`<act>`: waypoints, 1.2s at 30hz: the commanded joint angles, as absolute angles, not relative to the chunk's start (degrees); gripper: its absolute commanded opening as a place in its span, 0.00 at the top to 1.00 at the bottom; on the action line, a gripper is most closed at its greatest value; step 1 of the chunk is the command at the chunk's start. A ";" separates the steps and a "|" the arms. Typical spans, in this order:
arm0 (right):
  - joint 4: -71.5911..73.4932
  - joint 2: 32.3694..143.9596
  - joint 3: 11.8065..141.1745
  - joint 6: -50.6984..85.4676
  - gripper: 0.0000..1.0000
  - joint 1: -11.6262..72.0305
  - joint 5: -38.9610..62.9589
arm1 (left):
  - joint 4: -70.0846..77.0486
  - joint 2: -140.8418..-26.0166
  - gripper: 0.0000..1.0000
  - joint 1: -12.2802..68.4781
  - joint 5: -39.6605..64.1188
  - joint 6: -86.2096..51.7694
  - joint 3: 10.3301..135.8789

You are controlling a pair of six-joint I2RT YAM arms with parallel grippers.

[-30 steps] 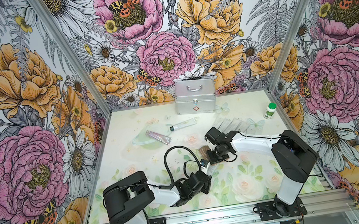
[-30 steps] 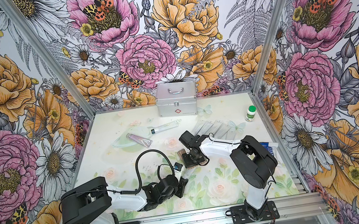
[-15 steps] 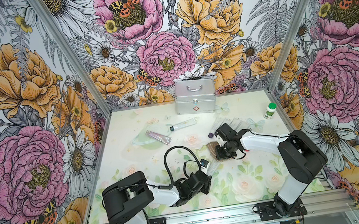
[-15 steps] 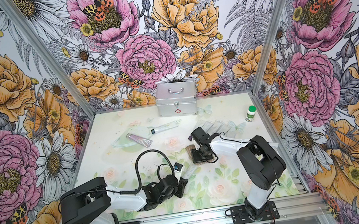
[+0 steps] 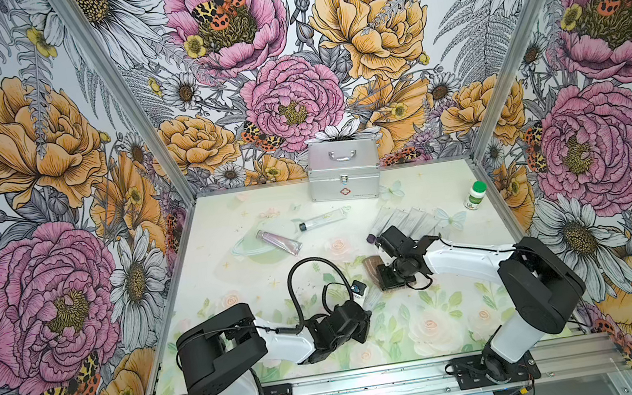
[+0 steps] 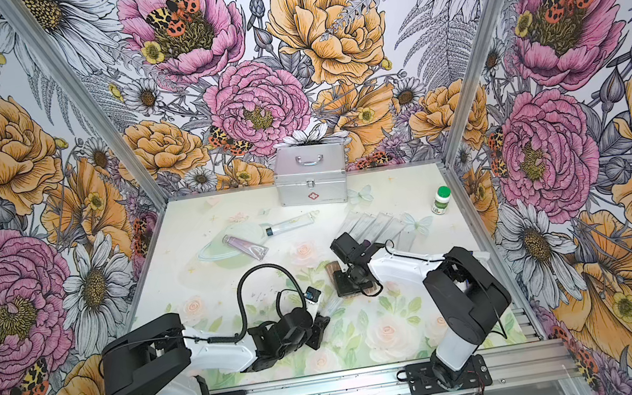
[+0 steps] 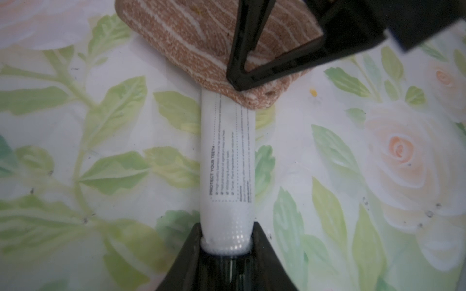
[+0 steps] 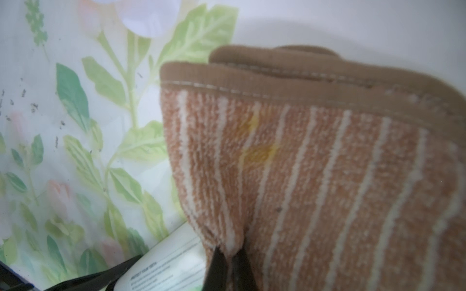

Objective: Wipe the surface of the toothpaste tube
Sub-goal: Wipe the dirt from the toothpaste tube.

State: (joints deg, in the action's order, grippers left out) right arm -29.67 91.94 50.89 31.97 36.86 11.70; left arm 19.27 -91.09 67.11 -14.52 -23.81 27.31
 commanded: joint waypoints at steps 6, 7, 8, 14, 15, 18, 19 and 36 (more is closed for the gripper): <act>-33.58 90.93 45.62 35.86 1.00 41.15 12.93 | 12.88 -91.98 0.74 65.66 -15.03 -23.91 25.42; -33.58 91.67 45.62 35.44 1.00 40.54 12.38 | 12.87 -92.04 0.74 65.65 -15.03 -23.91 25.40; -33.57 92.61 45.72 34.96 1.00 39.84 11.87 | 12.85 -92.08 0.74 65.65 -15.03 -23.93 25.40; -33.75 96.98 46.80 31.46 1.00 33.95 8.54 | 12.94 -91.57 0.75 65.88 -15.20 -24.21 24.74; -33.75 97.38 46.93 30.93 1.00 33.06 8.32 | 13.01 -91.46 0.74 65.83 -15.21 -24.33 24.68; -34.01 97.72 47.48 29.86 1.00 31.03 7.83 | 13.00 -91.49 0.75 65.92 -15.29 -24.19 24.65; -34.37 97.45 47.78 29.67 1.00 30.61 7.95 | 12.94 -91.47 0.74 65.98 -15.24 -24.13 24.70; -39.03 96.43 61.69 30.14 1.00 34.02 16.00 | 13.08 -93.45 0.74 66.45 -15.21 -23.95 26.20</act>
